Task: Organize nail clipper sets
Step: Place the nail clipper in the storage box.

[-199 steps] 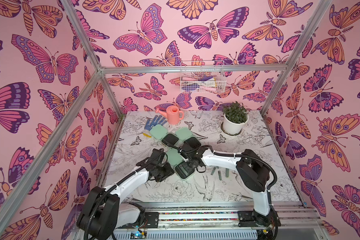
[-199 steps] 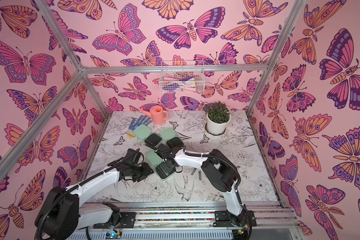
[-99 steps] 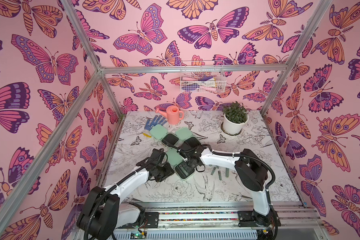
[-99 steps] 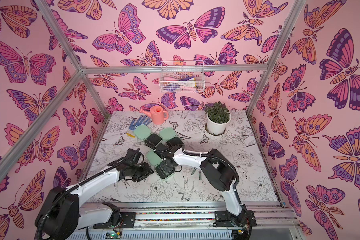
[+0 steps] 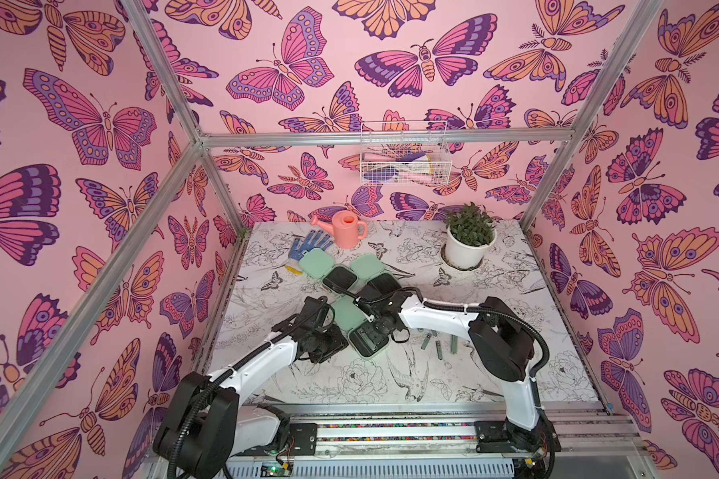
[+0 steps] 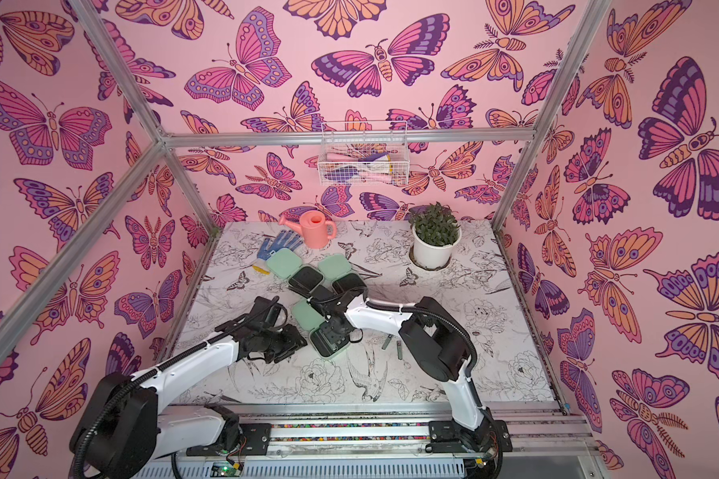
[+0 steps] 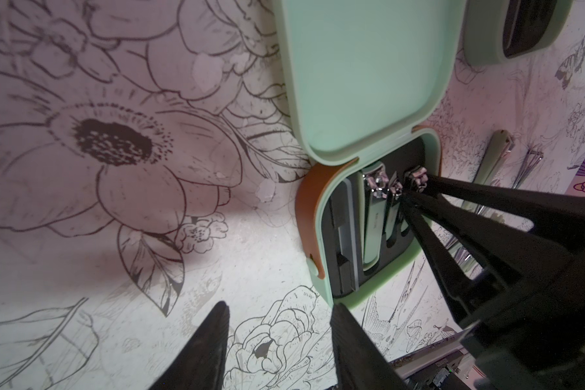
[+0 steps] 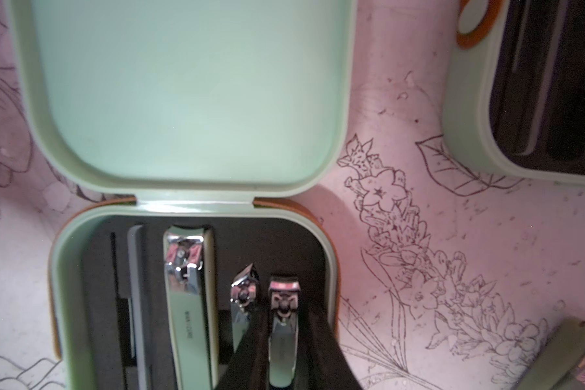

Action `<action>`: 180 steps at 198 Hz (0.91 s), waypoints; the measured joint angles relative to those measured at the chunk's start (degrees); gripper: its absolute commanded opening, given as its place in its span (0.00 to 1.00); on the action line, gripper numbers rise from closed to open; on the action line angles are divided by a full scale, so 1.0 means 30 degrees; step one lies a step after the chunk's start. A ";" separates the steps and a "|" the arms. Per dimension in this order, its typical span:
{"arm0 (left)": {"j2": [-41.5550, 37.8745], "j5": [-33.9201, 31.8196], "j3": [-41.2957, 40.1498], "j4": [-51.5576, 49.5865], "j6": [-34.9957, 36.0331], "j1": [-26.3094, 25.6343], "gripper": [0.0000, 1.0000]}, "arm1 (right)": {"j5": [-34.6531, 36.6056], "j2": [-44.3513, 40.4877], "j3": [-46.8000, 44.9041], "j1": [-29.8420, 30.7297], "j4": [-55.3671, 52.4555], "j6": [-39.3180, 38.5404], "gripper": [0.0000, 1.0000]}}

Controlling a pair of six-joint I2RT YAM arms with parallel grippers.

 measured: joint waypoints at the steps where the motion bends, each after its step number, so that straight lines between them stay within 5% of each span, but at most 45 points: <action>1: 0.0000 0.0000 0.0000 0.0000 0.0000 0.0000 0.51 | 0.0000 0.0000 0.0000 0.0000 0.0000 0.0000 0.25; 180: 0.0000 -0.0007 0.0000 0.0000 -0.0007 0.0000 0.51 | -0.0816 -0.0933 0.0036 -0.0007 -0.1137 -0.0058 0.25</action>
